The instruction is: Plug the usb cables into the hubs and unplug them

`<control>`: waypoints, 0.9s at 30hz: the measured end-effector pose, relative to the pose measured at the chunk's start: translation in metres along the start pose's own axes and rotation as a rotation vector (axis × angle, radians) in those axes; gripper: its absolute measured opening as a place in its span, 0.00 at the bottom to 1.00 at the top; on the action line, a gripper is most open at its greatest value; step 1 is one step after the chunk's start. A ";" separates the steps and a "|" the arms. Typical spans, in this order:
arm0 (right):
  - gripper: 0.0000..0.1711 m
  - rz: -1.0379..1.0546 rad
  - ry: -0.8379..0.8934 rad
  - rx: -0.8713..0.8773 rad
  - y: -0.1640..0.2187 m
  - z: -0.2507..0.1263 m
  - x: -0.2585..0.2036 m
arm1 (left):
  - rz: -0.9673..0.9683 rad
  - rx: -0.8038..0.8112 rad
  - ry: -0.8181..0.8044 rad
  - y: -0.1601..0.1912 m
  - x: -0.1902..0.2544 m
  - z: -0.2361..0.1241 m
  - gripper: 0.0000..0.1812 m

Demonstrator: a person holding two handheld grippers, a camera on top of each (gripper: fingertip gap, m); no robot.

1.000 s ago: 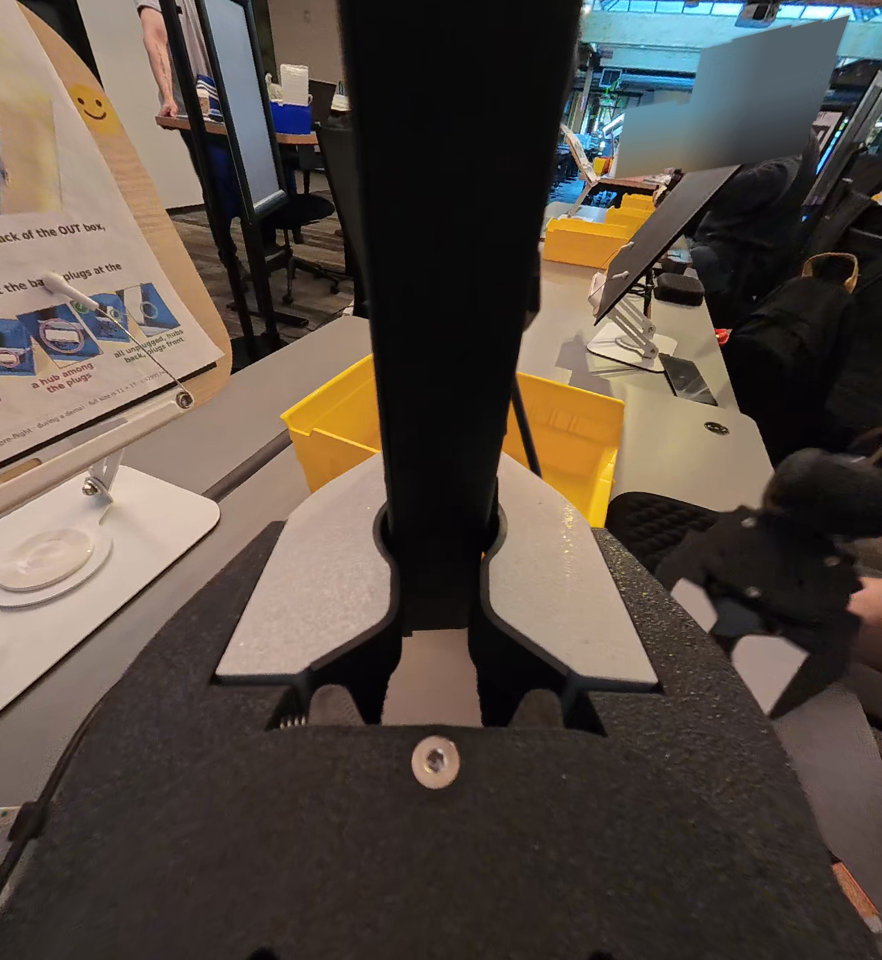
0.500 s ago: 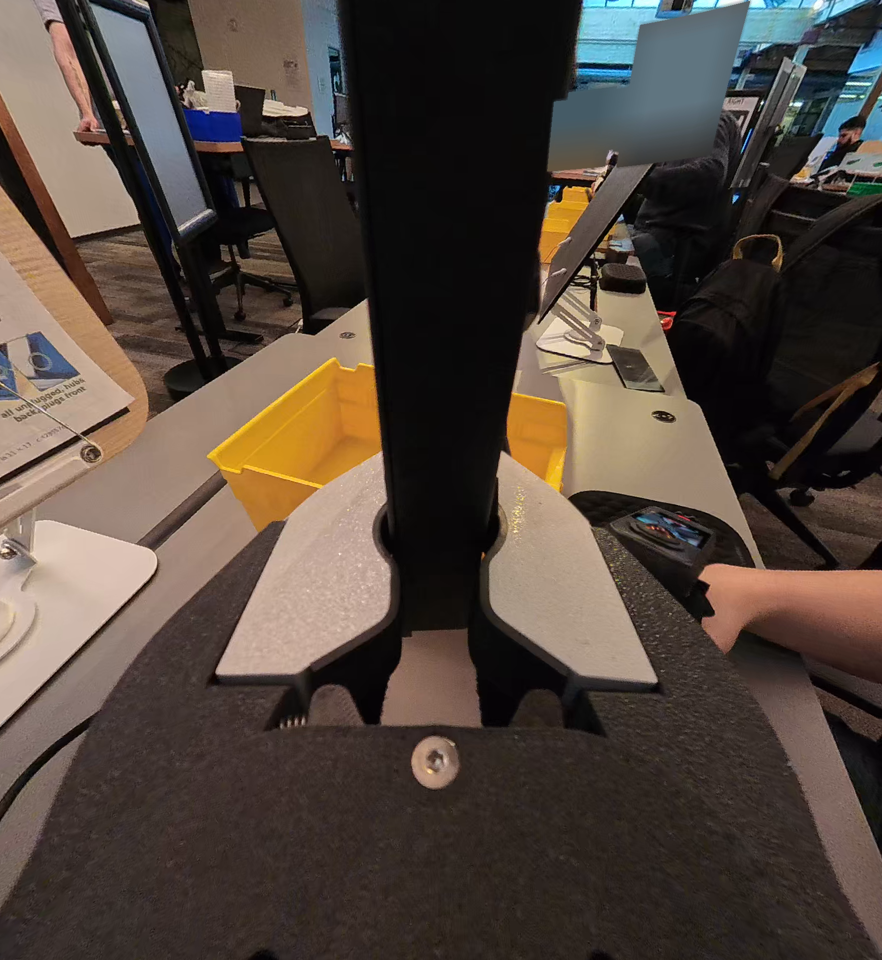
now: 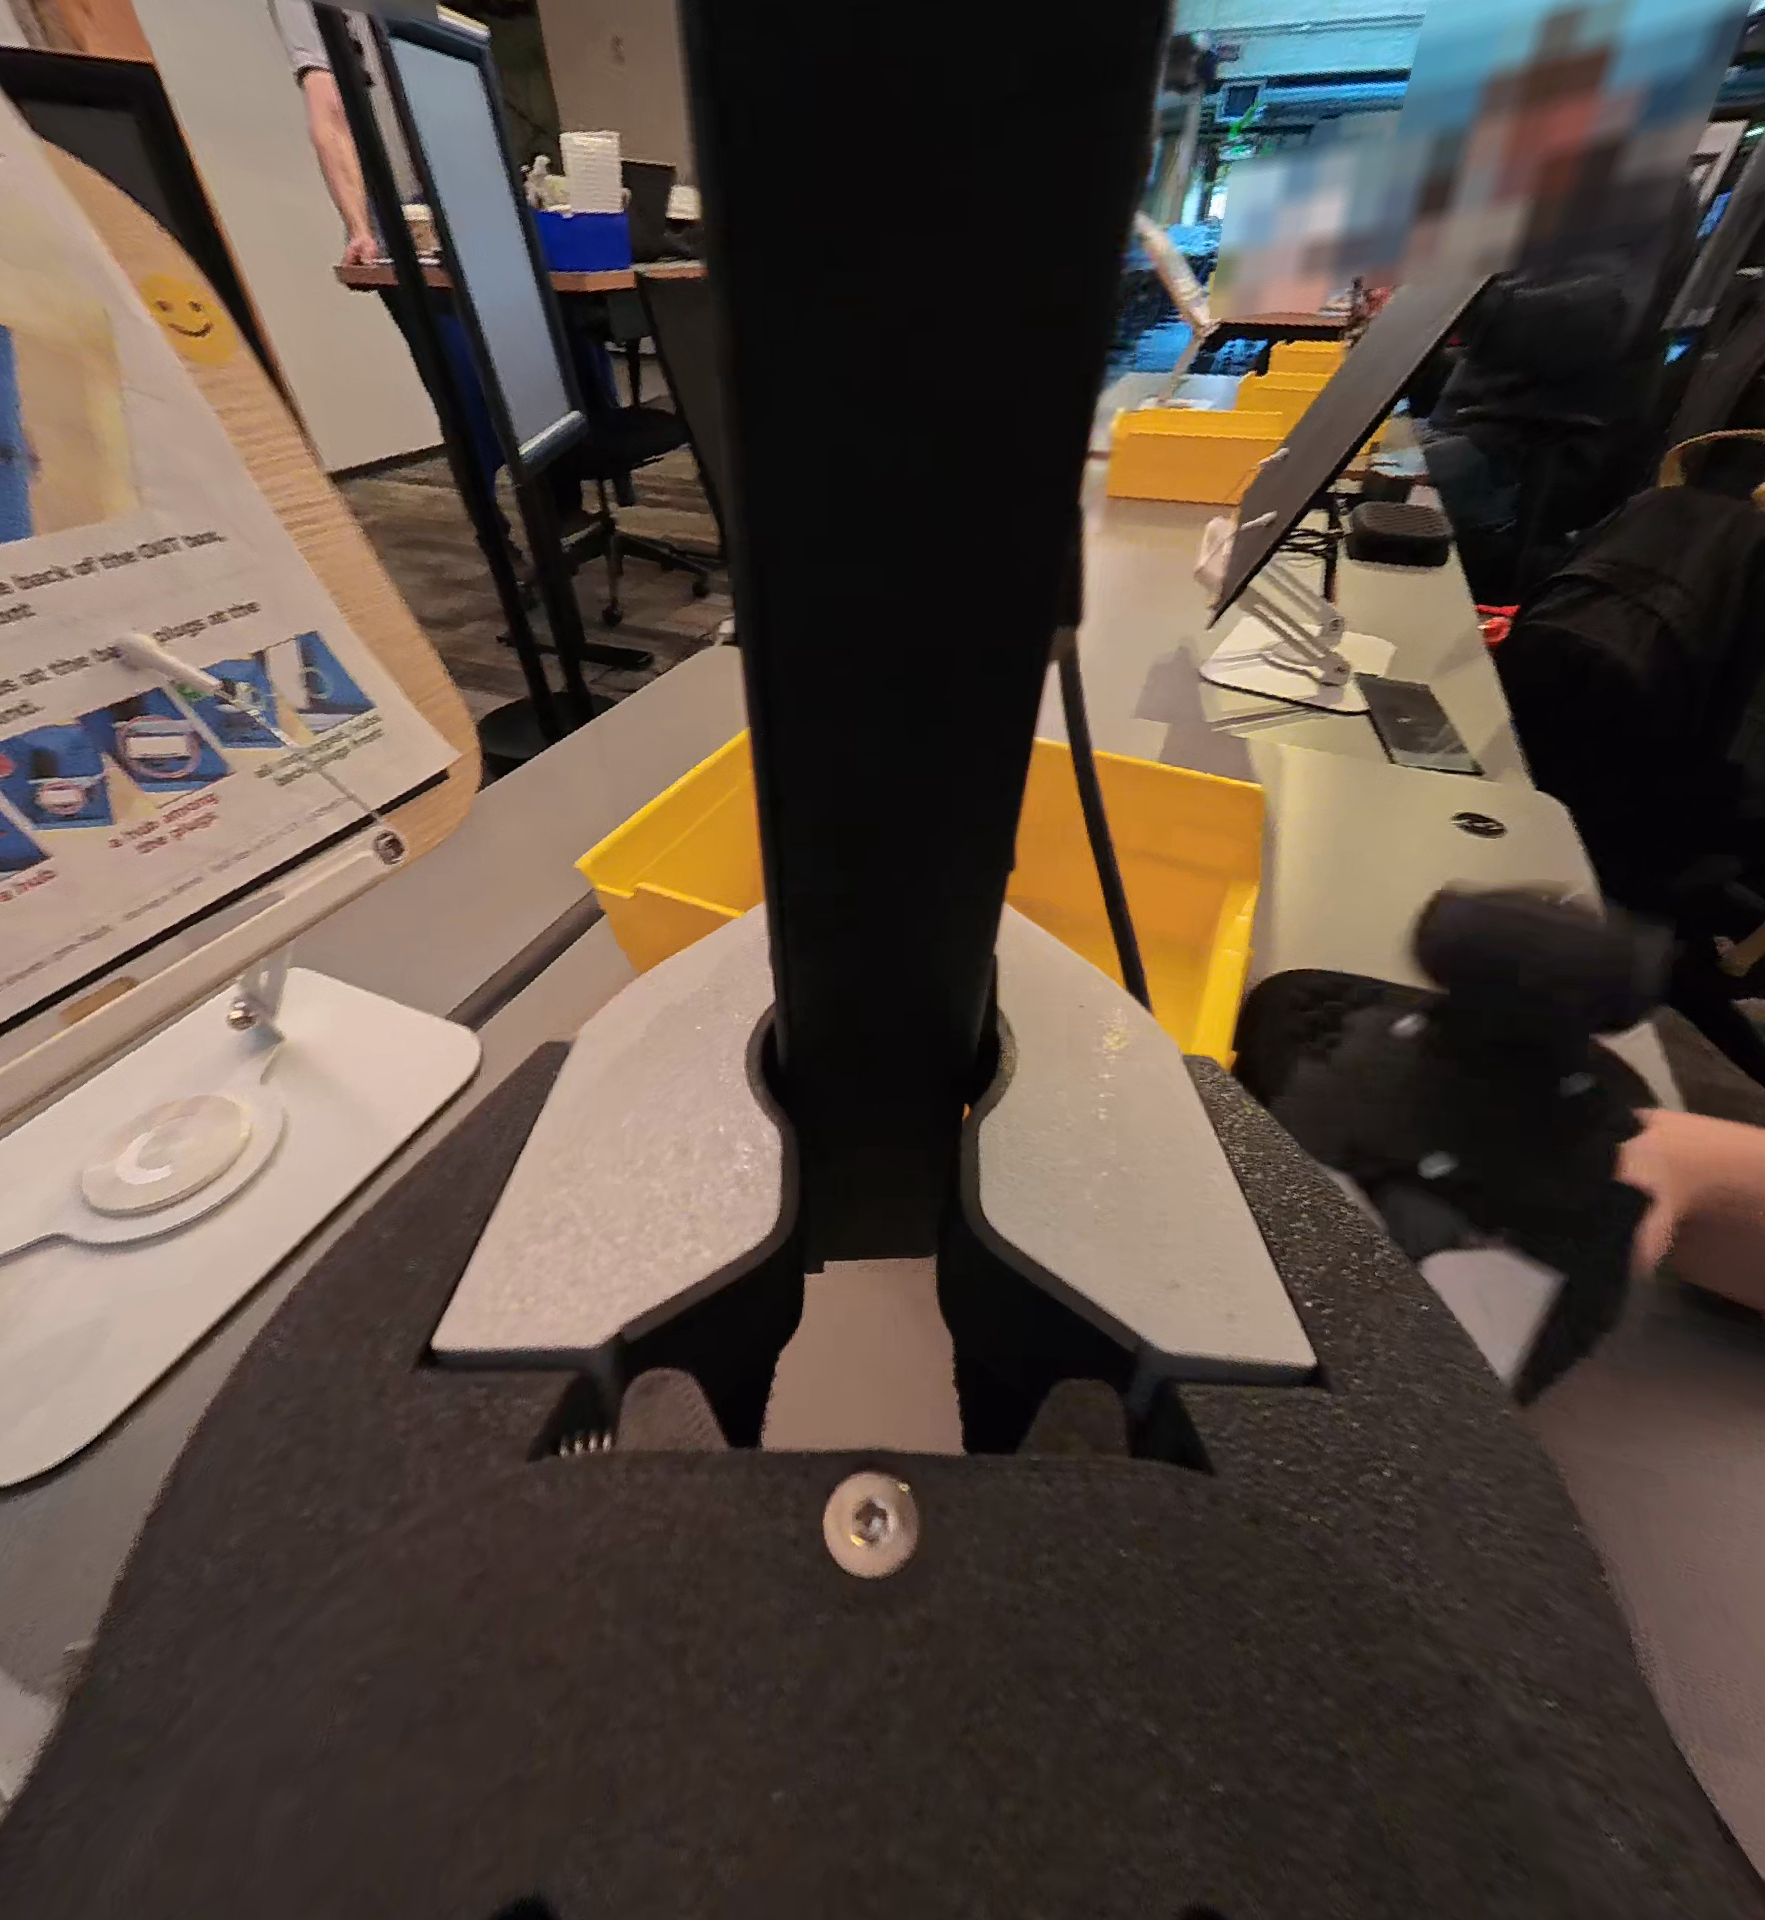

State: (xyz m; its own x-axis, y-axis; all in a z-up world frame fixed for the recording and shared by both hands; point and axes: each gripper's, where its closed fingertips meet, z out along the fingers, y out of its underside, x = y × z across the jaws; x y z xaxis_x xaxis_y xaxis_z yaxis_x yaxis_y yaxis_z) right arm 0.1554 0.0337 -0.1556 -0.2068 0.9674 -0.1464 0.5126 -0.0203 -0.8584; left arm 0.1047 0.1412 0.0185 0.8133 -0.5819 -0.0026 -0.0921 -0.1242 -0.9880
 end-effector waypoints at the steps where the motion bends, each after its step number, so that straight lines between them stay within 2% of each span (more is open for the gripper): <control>1: 0.04 -0.036 -0.024 0.064 -0.018 -0.011 -0.008 | 0.002 -0.007 -0.021 0.002 -0.004 0.000 0.14; 6: 0.04 -0.246 -0.137 0.319 -0.111 -0.078 -0.032 | 0.030 -0.063 -0.135 0.011 -0.023 -0.005 0.14; 12: 0.04 -0.454 -0.285 0.446 -0.180 -0.122 -0.034 | 0.023 -0.075 -0.197 0.009 -0.032 -0.012 0.14; 17: 0.04 -0.616 -0.361 0.463 -0.196 -0.132 -0.041 | 0.040 -0.079 -0.250 0.004 -0.037 -0.021 0.14; 20: 0.04 -0.640 -0.322 0.463 -0.204 -0.133 -0.033 | 0.042 -0.082 -0.265 0.003 -0.037 -0.022 0.14; 27: 0.04 -0.408 -0.174 0.533 -0.218 -0.133 0.011 | 0.063 -0.125 -0.291 0.012 -0.038 -0.012 0.14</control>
State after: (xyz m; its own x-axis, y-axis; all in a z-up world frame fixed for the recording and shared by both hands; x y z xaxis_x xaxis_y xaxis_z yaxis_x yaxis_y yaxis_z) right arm 0.1524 0.0822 0.0957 -0.4497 0.8704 0.2006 -0.1045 0.1718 -0.9796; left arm 0.0659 0.1519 0.0089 0.9324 -0.3390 -0.1248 -0.2022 -0.2033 -0.9580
